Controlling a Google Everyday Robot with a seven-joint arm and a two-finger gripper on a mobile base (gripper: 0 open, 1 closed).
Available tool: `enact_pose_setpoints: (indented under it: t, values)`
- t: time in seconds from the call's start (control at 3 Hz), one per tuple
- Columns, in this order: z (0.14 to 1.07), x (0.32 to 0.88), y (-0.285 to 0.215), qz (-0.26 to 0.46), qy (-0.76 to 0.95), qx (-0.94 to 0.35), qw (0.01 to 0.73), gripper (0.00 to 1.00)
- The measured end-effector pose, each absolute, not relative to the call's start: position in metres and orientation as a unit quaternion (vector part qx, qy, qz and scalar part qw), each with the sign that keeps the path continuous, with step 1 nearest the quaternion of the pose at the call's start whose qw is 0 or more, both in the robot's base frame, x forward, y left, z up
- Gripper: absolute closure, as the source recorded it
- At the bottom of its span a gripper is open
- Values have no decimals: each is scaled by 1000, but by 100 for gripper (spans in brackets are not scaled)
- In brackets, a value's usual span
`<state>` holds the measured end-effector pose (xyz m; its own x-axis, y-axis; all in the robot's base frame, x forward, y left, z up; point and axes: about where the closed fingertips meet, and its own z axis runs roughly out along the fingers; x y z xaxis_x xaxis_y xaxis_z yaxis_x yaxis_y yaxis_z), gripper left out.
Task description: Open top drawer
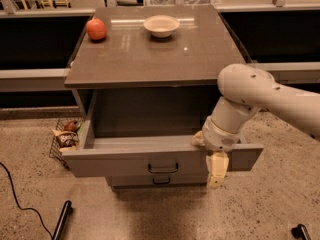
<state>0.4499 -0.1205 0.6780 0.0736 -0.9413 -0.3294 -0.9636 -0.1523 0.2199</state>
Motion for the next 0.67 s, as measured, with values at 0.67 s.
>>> enact_pose_setpoints:
  t: [0.67]
  values:
    - [680,441,-125,214,659,-721,21,38]
